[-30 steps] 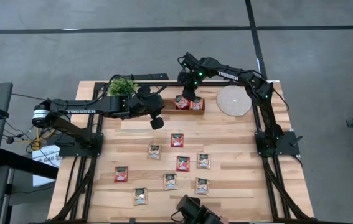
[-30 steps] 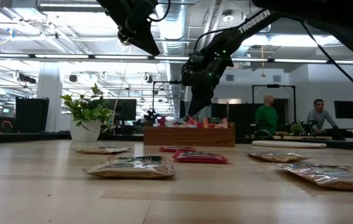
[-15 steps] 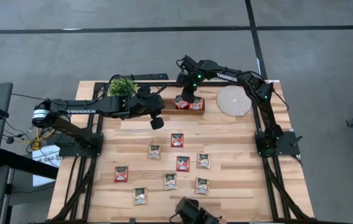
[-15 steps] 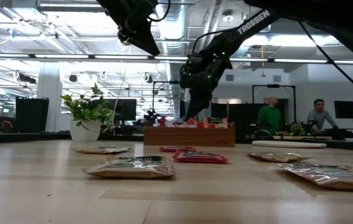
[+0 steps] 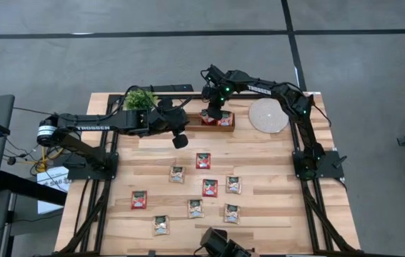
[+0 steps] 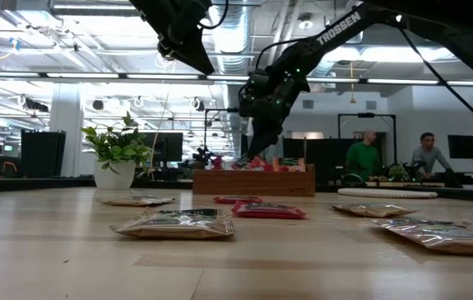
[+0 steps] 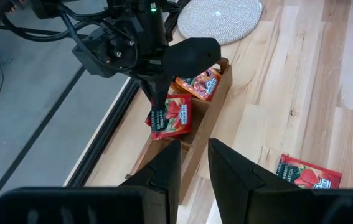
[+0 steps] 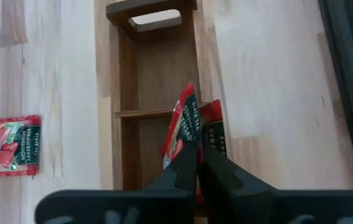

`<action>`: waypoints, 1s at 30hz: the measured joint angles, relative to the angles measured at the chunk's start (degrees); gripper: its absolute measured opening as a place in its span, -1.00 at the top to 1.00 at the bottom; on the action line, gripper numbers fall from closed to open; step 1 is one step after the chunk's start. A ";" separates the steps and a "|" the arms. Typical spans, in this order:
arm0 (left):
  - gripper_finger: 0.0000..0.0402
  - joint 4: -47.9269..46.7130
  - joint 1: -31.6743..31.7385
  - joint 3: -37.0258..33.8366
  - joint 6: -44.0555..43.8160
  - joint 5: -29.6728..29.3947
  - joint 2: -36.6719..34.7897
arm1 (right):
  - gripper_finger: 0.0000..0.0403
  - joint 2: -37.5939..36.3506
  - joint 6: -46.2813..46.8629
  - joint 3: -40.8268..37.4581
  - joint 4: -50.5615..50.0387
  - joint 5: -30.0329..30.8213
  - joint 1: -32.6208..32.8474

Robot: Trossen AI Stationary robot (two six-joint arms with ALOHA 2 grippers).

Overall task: Pick & Place Tea
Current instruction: Put the red tea bag into the middle section of the wooden organizer

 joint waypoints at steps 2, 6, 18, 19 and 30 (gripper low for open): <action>0.63 0.01 0.00 0.00 -0.01 0.00 0.00 | 0.97 0.00 0.34 0.00 -0.12 -0.13 -0.02; 0.63 0.01 0.00 0.00 0.00 0.00 0.00 | 0.99 -0.15 0.75 0.00 -0.88 -0.24 -0.05; 0.63 0.02 0.00 0.00 0.00 0.02 0.00 | 1.00 -2.68 6.72 0.09 0.39 -4.86 -1.69; 0.63 0.04 0.00 0.00 0.00 0.02 0.00 | 1.00 -2.90 7.14 0.09 0.81 -5.31 -1.85; 0.63 -0.09 0.00 0.00 0.02 0.07 0.00 | 1.00 -3.58 13.65 0.13 9.60 -12.29 -1.88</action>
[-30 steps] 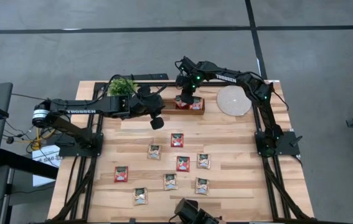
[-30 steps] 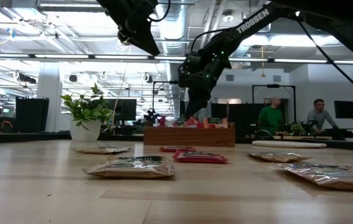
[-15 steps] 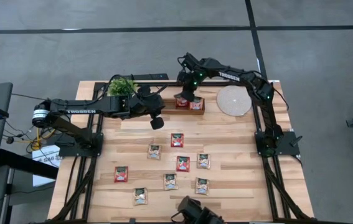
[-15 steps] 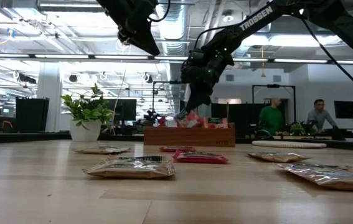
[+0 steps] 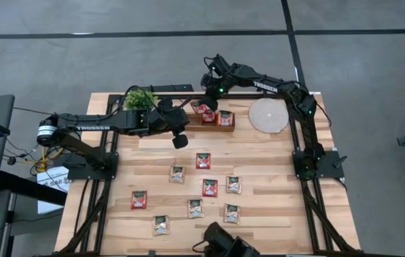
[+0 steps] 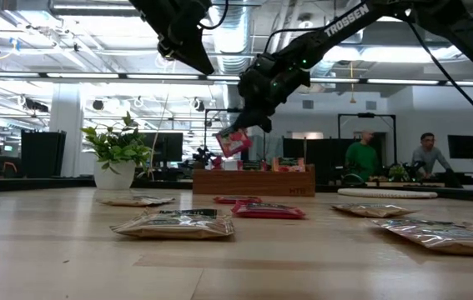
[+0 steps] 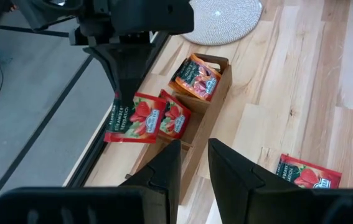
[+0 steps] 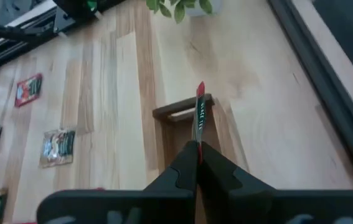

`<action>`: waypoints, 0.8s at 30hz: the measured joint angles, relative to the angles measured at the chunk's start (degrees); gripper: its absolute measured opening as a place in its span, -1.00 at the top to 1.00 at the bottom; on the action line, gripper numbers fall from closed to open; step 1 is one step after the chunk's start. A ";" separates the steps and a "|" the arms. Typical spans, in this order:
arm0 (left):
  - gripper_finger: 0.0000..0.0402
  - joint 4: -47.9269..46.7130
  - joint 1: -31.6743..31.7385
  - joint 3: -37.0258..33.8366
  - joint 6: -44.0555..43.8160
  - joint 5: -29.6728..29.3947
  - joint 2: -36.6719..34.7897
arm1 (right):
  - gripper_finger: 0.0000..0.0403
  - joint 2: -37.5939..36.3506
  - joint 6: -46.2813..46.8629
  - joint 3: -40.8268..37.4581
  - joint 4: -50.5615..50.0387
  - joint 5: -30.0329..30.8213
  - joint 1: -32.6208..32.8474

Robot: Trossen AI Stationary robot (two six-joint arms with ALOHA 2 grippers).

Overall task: Pick & Place Tea
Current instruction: Put the red tea bag into the middle section of the wooden organizer

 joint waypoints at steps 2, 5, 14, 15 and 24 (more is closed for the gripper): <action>0.63 -0.38 0.00 0.00 0.00 0.00 0.00 | 1.00 0.00 -0.15 -0.16 -0.41 -0.12 -0.36; 0.63 -0.64 0.00 0.00 0.00 0.00 0.00 | 1.00 -0.26 -0.38 -0.63 -2.41 0.00 -1.20; 0.63 -0.79 0.00 0.00 0.02 0.00 0.00 | 1.00 -7.54 -2.70 -2.12 -5.79 3.53 -4.01; 0.63 -0.79 0.00 0.00 0.02 0.00 0.00 | 1.00 -9.41 -2.64 -3.93 -4.48 3.83 -4.16; 0.63 0.04 0.00 0.00 0.02 0.00 0.00 | 1.00 -25.63 11.50 -34.01 29.40 6.43 -3.25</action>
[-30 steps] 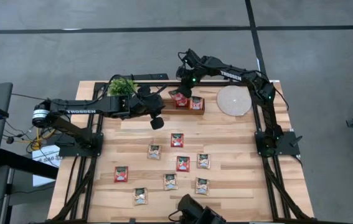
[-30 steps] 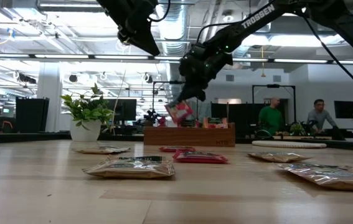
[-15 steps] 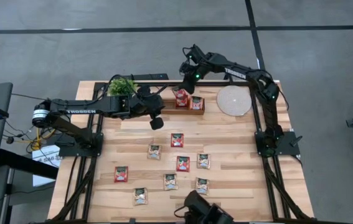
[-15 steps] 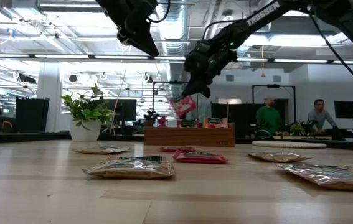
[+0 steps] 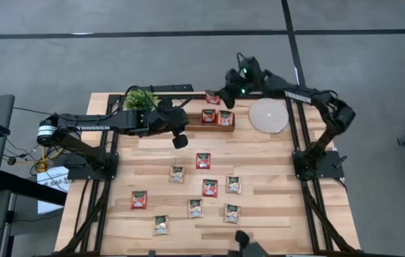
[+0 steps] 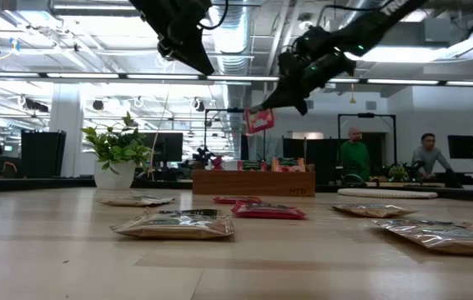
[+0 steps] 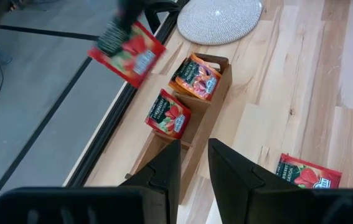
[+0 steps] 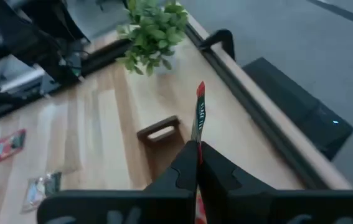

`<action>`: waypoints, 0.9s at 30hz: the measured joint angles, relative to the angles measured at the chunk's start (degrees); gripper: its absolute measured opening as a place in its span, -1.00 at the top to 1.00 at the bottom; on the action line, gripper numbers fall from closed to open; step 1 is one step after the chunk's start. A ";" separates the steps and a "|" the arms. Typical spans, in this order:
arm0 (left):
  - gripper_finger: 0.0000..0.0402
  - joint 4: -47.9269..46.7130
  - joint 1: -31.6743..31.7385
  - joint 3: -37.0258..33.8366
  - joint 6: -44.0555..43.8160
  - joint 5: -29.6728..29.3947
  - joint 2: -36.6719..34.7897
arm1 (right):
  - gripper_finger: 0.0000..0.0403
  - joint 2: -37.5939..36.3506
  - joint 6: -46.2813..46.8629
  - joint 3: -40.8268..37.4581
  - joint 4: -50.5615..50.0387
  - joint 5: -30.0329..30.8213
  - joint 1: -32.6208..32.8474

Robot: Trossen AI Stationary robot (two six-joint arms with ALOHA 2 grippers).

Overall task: Pick & Place Tea
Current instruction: Put the red tea bag into the middle section of the wooden organizer

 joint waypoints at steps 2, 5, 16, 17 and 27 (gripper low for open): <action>0.63 0.35 0.00 0.00 -0.01 0.01 0.00 | 1.00 -1.03 2.88 -5.55 7.04 2.00 1.45; 0.63 0.93 0.00 0.00 -0.01 0.17 0.00 | 1.00 -1.28 6.52 -11.56 16.03 6.01 3.72; 0.63 1.90 0.00 0.00 0.08 1.31 0.00 | 1.00 -0.06 4.79 -16.89 21.19 13.97 6.20; 0.63 2.20 0.00 0.00 0.09 1.31 0.00 | 1.00 -0.06 4.79 -17.15 21.22 14.04 6.01; 0.63 2.42 0.00 0.00 -0.29 1.31 0.00 | 1.00 5.90 5.27 -16.63 26.33 10.15 7.93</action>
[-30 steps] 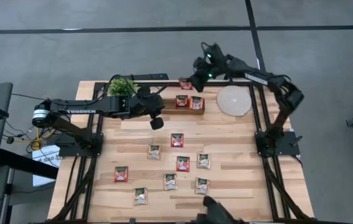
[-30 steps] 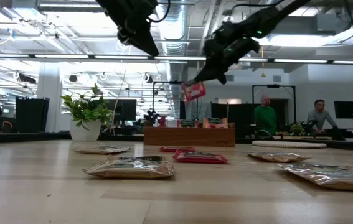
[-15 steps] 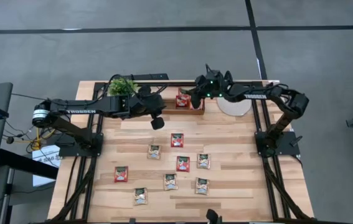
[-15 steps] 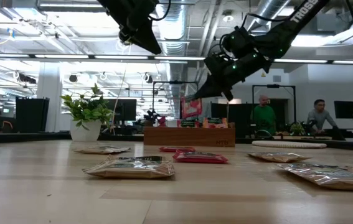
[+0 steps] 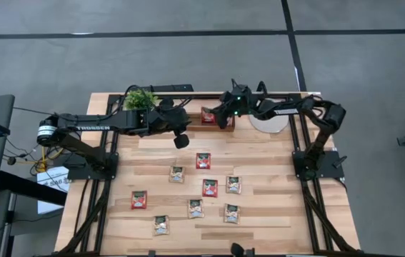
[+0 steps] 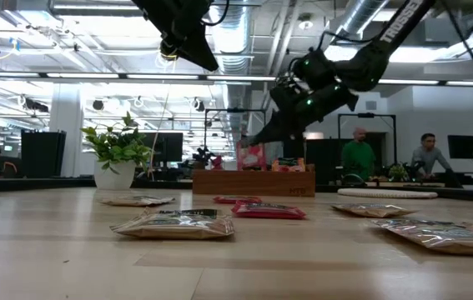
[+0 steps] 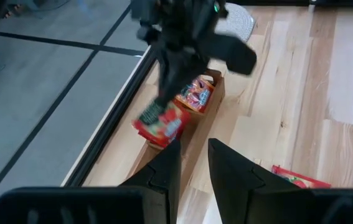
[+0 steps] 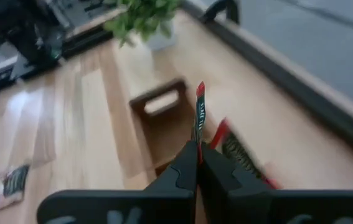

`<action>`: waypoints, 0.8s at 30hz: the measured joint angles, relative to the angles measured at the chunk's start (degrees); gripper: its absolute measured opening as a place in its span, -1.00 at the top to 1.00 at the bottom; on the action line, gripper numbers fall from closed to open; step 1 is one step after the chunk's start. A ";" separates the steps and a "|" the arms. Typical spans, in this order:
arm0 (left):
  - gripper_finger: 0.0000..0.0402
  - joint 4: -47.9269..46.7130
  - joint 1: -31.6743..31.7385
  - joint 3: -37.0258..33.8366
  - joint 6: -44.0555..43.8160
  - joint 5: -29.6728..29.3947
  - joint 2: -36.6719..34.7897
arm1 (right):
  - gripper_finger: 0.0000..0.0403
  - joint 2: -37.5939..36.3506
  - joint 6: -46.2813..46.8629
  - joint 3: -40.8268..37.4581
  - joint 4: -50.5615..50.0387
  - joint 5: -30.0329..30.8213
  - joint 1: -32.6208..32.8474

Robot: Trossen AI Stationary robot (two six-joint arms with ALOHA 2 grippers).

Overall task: Pick & Place Tea
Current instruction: Put the red tea bag into the middle section of the wooden organizer

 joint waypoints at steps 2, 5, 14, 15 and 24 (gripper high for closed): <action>0.63 -0.04 0.00 0.00 -0.73 -0.01 0.00 | 1.00 1.53 0.28 0.13 -0.45 -0.02 0.30; 0.63 -0.18 0.00 0.00 -0.96 0.00 0.00 | 1.00 1.50 -0.56 0.65 0.26 0.05 0.00; 0.63 -0.16 0.00 0.00 -0.98 0.11 0.00 | 1.00 1.59 -2.86 0.63 -1.27 0.04 -2.11; 0.63 -0.14 0.00 0.00 -0.98 0.11 0.00 | 1.00 1.59 -3.31 0.63 -1.27 0.02 -2.04; 0.63 -0.01 0.00 0.00 -0.97 0.11 0.00 | 1.00 1.59 -5.93 0.63 -1.16 0.20 -1.89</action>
